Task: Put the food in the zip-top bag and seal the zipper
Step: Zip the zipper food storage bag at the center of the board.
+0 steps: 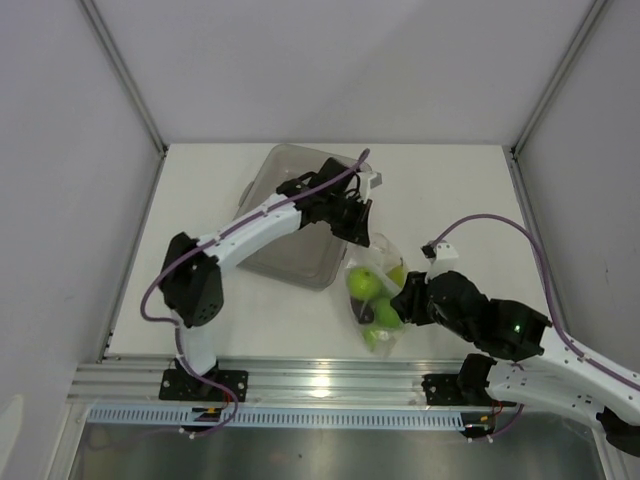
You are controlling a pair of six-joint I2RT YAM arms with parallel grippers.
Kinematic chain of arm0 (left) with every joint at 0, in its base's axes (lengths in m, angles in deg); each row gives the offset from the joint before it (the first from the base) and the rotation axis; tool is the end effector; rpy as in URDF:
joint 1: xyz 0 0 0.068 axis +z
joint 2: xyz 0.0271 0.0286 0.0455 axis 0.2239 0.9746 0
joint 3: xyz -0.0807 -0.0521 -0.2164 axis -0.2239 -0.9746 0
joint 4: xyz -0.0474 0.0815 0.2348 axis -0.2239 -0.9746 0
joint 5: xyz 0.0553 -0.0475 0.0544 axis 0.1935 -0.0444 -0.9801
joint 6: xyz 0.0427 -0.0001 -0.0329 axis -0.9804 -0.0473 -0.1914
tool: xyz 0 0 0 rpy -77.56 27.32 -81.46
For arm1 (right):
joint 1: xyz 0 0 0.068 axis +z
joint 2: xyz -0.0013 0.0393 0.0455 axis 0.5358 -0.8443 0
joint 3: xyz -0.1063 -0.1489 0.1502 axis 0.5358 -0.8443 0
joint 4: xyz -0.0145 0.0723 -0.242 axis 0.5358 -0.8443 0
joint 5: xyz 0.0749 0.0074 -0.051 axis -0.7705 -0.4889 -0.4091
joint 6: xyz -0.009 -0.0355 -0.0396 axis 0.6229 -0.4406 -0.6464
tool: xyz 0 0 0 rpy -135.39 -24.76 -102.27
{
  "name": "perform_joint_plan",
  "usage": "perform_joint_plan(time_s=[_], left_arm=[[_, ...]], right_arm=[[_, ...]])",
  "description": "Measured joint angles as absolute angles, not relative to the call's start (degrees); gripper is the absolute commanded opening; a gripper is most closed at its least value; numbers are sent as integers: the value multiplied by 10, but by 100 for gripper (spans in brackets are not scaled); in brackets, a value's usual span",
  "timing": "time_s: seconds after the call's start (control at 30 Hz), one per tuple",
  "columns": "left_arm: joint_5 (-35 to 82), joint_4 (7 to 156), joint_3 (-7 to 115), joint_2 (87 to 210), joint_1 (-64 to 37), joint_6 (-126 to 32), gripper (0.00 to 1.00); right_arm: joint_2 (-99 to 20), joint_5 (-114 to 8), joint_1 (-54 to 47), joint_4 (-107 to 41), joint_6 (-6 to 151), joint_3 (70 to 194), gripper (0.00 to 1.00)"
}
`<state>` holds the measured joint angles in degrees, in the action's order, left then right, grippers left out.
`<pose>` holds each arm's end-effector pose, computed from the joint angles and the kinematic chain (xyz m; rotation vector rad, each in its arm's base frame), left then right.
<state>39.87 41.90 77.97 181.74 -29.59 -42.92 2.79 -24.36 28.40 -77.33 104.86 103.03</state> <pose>0.2883 -0.2844 0.2524 0.7863 2.4690 -0.9436 0.0861 0.1286 0.2815 -0.2226 2.2259 0.5845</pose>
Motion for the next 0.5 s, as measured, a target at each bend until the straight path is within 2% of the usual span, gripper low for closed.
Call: perform_joint_plan(time_s=[0.03,0.17,0.27,0.4,0.5], left_arm=[[379,423,762,1791,-294,-424,1],[319,432,721,1693,-288,-396,1],[289,447,695,1642,-286,-378,1],[267,463,654,1619,-285,-356,1],[260,477,623,1619,-284,-338,0]], right_arm=[[29,-243,284,-778,1054,1032,57],[42,-243,287,-796,1077,1033,66],[62,-242,293,-806,1089,1033,66],[102,-244,299,-802,1094,1029,56],[125,-246,309,-777,1089,1010,54]])
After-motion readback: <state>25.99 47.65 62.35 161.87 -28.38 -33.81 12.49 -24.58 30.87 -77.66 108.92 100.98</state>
